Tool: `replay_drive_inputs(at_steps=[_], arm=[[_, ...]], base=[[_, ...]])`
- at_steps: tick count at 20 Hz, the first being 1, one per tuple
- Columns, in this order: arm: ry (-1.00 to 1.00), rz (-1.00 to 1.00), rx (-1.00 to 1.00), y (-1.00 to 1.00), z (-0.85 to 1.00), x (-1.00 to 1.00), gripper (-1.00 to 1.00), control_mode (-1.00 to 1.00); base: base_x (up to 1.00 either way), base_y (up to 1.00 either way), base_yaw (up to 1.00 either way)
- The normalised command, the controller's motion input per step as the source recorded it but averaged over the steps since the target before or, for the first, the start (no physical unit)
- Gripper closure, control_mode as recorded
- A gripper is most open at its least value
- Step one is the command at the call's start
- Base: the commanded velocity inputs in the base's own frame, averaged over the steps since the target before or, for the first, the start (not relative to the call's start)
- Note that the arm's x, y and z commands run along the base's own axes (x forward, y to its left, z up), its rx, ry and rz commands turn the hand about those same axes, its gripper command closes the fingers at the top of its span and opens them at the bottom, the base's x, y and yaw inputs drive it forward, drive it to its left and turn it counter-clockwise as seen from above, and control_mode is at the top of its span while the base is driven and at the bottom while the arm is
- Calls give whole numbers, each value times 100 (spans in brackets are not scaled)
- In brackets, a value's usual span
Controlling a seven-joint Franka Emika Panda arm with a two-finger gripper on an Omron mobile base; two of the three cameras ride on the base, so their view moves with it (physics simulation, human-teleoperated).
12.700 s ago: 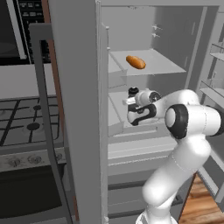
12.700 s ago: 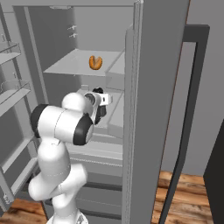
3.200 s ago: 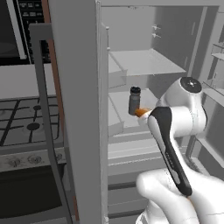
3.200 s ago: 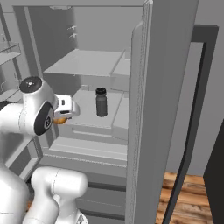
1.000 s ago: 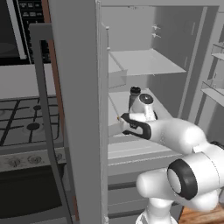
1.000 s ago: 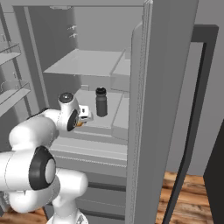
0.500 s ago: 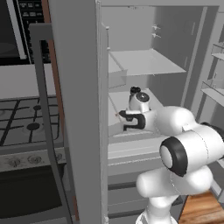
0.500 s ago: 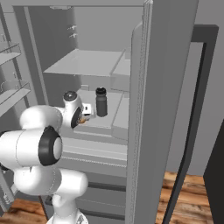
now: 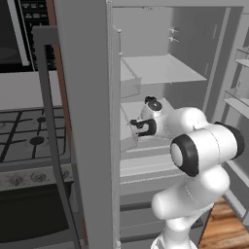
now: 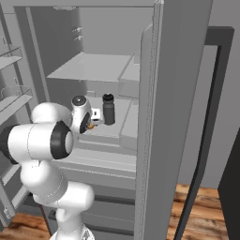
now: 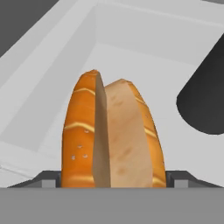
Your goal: Move the water bottle and hotdog bun from the top shelf to the second highest shelf to make space. Then, place the pitcher from the counter on the cleared top shelf.
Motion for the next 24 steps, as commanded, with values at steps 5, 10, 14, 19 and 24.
replay_drive_inputs(at_steps=[5,10,14,19,24], arm=[[-1,0,0,2,-12,33,100,-100],[-3,0,0,9,-13,31,-100,-100],[-7,0,0,17,-15,20,-100,-100],[-9,0,0,17,-13,12,-100,-100],[-10,0,0,10,-5,3,-100,-100]], base=[[0,0,0],[0,0,0],[0,0,0],[0,0,0],[0,0,0]])
